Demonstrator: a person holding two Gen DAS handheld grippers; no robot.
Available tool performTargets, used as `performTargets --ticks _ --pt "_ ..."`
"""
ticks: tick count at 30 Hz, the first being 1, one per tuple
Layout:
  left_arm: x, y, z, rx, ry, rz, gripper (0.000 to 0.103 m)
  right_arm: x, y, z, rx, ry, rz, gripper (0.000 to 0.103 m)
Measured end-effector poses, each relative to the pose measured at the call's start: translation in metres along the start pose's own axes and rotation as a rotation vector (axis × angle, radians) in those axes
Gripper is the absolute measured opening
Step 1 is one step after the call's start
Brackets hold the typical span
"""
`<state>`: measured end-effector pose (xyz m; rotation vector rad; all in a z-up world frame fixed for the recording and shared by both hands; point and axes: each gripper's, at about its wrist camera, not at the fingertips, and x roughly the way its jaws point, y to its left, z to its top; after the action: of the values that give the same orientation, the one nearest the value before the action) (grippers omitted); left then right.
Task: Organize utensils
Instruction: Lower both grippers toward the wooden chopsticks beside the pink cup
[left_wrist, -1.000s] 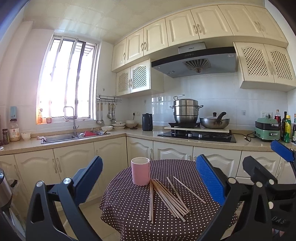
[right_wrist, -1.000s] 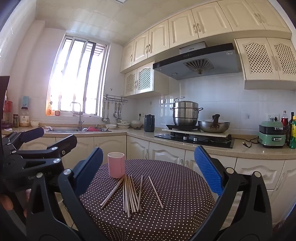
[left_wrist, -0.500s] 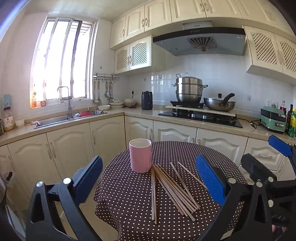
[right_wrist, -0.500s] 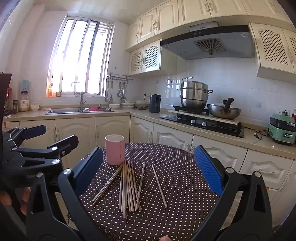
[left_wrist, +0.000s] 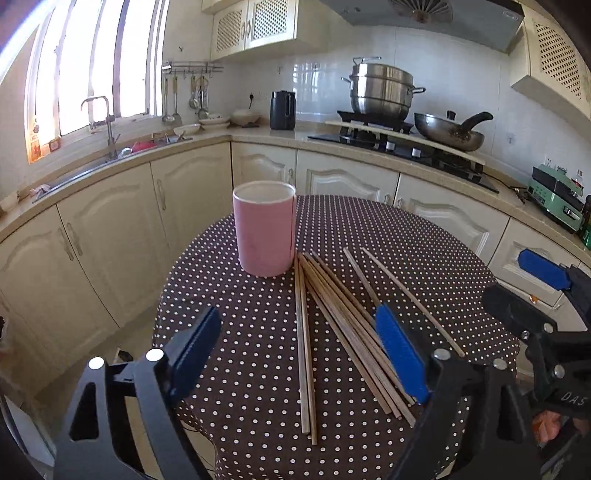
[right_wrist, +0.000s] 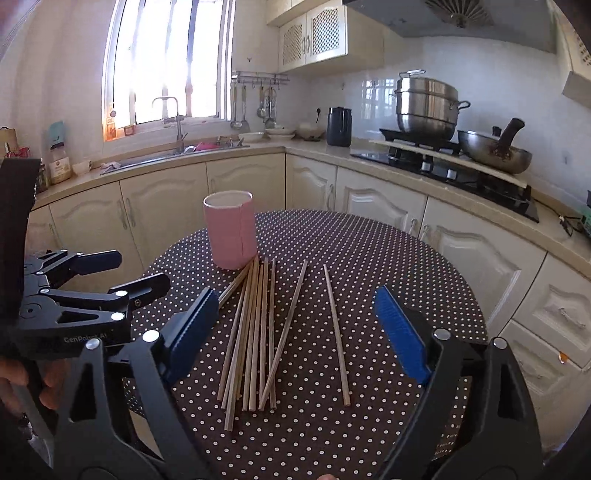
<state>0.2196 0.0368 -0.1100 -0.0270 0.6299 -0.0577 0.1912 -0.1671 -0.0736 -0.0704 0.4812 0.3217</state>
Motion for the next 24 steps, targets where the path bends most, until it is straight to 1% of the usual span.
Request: performTargets --ticks 2,4,5,8,10,12,14,15,16,19,24 --pt "0.017 0.002 -0.001 -0.004 0.061 -0.012 0.071 0.015 -0.005 0.0 0.004 0.054 0.035 0.076" --pt "0.034 0.006 -0.002 -0.005 0.117 -0.013 0.064 0.029 -0.011 0.002 0.008 0.106 0.056 0.065" --pt "0.04 0.008 -0.002 -0.01 0.138 -0.016 0.062 0.036 -0.013 0.002 0.006 0.133 0.061 0.063" --pt "0.059 0.019 -0.001 -0.054 0.213 -0.063 0.059 0.054 -0.019 0.005 -0.002 0.195 0.071 0.056" --pt "0.072 0.025 0.0 -0.075 0.264 -0.078 0.059 0.065 -0.023 0.007 0.001 0.241 0.09 0.049" --pt "0.085 0.028 0.001 -0.084 0.298 -0.086 0.058 0.078 -0.03 0.008 0.005 0.283 0.103 0.044" --pt "0.096 0.031 0.003 -0.107 0.332 -0.114 0.058 0.091 -0.034 0.006 0.014 0.326 0.123 0.041" --pt "0.101 0.031 0.004 -0.118 0.342 -0.131 0.058 0.098 -0.035 0.005 0.017 0.351 0.131 0.038" --pt "0.106 0.032 0.005 -0.125 0.348 -0.133 0.058 0.104 -0.037 0.004 0.023 0.368 0.133 0.036" --pt "0.12 0.03 0.009 -0.128 0.371 -0.137 0.058 0.116 -0.042 0.004 0.035 0.396 0.118 0.036" --pt "0.138 0.035 0.011 -0.133 0.432 -0.1 0.058 0.135 -0.048 0.005 0.029 0.463 0.119 0.036"
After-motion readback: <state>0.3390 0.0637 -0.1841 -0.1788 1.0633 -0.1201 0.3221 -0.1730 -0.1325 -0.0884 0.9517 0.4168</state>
